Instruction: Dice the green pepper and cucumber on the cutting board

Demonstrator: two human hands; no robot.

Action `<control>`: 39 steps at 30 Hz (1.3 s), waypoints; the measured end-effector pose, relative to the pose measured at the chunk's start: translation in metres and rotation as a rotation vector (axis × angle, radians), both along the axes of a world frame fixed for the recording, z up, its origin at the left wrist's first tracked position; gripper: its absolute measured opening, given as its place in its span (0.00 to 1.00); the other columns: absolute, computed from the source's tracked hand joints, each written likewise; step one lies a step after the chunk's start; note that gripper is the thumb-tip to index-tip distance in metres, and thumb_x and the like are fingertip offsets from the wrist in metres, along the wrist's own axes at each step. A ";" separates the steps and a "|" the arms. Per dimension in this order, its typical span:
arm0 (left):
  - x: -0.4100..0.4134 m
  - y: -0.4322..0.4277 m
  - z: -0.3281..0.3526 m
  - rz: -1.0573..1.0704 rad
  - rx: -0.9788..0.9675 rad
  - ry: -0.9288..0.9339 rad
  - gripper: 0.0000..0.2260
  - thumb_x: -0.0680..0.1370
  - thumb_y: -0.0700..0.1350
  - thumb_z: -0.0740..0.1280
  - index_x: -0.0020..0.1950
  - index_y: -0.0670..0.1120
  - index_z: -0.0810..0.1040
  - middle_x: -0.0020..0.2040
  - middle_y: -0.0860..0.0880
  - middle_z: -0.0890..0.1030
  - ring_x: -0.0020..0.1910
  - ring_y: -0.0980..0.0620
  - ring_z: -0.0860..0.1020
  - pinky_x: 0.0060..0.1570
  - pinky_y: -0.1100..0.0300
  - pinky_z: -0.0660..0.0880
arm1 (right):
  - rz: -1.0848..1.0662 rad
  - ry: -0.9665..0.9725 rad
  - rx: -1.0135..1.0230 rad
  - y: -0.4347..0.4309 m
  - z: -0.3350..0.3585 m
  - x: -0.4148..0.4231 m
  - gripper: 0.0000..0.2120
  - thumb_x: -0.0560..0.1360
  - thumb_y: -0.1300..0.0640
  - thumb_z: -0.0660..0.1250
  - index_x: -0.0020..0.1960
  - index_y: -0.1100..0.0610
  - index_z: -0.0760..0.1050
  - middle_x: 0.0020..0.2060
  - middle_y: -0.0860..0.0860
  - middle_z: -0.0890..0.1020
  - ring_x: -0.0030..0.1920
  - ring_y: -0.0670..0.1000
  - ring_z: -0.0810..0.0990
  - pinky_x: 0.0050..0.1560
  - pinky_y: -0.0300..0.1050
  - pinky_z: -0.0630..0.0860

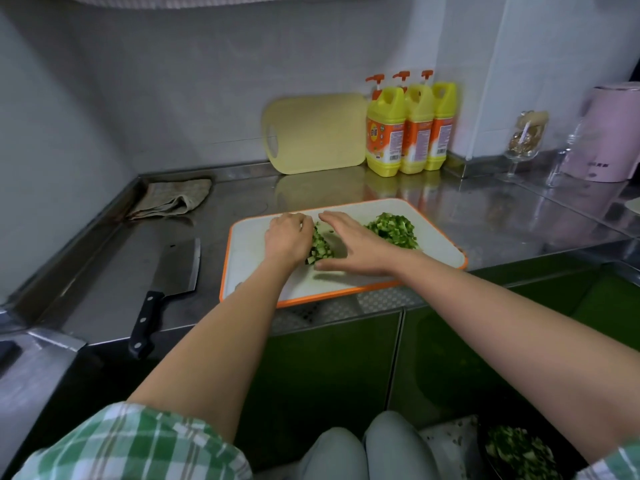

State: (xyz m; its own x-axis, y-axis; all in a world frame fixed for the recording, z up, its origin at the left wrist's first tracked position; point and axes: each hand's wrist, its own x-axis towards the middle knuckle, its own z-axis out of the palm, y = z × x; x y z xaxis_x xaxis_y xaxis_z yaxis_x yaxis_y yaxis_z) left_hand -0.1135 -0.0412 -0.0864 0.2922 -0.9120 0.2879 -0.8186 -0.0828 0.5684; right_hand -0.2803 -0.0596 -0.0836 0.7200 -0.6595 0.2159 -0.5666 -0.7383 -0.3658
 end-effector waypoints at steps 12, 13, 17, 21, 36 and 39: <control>0.026 0.012 -0.017 -0.060 -0.019 0.435 0.31 0.82 0.61 0.44 0.74 0.42 0.67 0.73 0.42 0.69 0.72 0.45 0.67 0.72 0.49 0.61 | -0.269 0.075 0.143 -0.010 -0.022 0.047 0.55 0.72 0.29 0.61 0.78 0.56 0.31 0.78 0.59 0.37 0.78 0.57 0.39 0.77 0.53 0.44; 0.027 0.010 -0.017 -0.070 -0.022 0.475 0.32 0.82 0.63 0.44 0.74 0.43 0.67 0.74 0.42 0.68 0.72 0.45 0.67 0.73 0.49 0.61 | -0.280 0.074 0.163 -0.014 -0.023 0.050 0.55 0.71 0.27 0.60 0.78 0.55 0.31 0.78 0.59 0.38 0.78 0.58 0.40 0.77 0.53 0.45; 0.029 0.001 -0.015 -0.081 -0.035 0.538 0.32 0.82 0.62 0.43 0.74 0.43 0.67 0.74 0.43 0.67 0.73 0.45 0.65 0.72 0.53 0.60 | -0.344 -0.046 0.263 -0.029 -0.024 0.063 0.48 0.73 0.25 0.48 0.79 0.54 0.36 0.78 0.59 0.42 0.78 0.58 0.42 0.77 0.55 0.45; 0.029 -0.005 -0.015 -0.104 -0.031 0.551 0.31 0.82 0.62 0.42 0.74 0.45 0.67 0.74 0.45 0.67 0.74 0.47 0.64 0.71 0.55 0.58 | -0.297 -0.107 0.281 -0.033 -0.023 0.069 0.39 0.79 0.32 0.44 0.80 0.55 0.43 0.79 0.57 0.52 0.78 0.57 0.50 0.76 0.53 0.50; 0.031 -0.006 -0.014 -0.117 0.042 0.610 0.33 0.81 0.64 0.42 0.73 0.44 0.69 0.72 0.43 0.70 0.72 0.46 0.67 0.73 0.50 0.60 | -0.201 -0.339 0.429 -0.033 -0.015 0.063 0.29 0.82 0.39 0.47 0.79 0.53 0.56 0.77 0.48 0.59 0.77 0.48 0.57 0.71 0.39 0.52; 0.031 0.000 -0.013 -0.091 -0.001 0.649 0.32 0.82 0.63 0.42 0.74 0.45 0.67 0.73 0.44 0.68 0.72 0.46 0.67 0.73 0.50 0.60 | -0.303 -0.361 0.392 -0.030 -0.015 0.061 0.30 0.83 0.40 0.43 0.79 0.56 0.53 0.78 0.50 0.56 0.78 0.49 0.54 0.74 0.42 0.49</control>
State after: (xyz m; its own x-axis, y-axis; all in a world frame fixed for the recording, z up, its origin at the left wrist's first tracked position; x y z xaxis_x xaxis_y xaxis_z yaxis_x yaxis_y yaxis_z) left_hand -0.0828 -0.0413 -0.0996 0.3287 -0.9411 0.0796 -0.3125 -0.0288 0.9495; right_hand -0.2194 -0.0891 -0.0984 0.4144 -0.9033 0.1108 -0.5201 -0.3350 -0.7857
